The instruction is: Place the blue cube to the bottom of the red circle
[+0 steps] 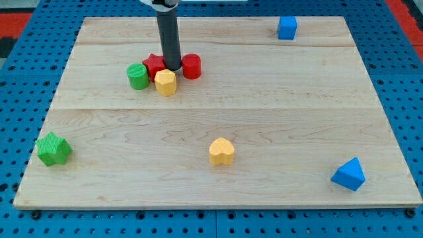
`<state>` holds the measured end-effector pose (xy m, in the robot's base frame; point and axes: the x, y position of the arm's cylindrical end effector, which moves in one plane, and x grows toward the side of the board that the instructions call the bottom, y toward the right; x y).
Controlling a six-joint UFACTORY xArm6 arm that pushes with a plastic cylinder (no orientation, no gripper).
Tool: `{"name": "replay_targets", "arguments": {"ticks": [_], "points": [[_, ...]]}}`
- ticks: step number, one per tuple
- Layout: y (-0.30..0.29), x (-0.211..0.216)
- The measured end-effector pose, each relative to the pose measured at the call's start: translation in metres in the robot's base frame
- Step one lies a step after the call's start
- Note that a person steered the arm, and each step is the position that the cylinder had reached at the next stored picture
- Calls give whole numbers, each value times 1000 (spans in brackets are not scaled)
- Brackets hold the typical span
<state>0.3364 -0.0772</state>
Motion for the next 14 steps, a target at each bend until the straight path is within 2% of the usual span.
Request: {"name": "replay_targets", "arguments": {"ticks": [1,2,3,4,5,6,7,8,10,12,13,14], "points": [[21,-37],[51,-18],[23,-13],[125,-22],[238,-9],[333,-40],[318,-117],[259,-144],[160,-25],[155,-92],[227,-50],[200,-13]]}}
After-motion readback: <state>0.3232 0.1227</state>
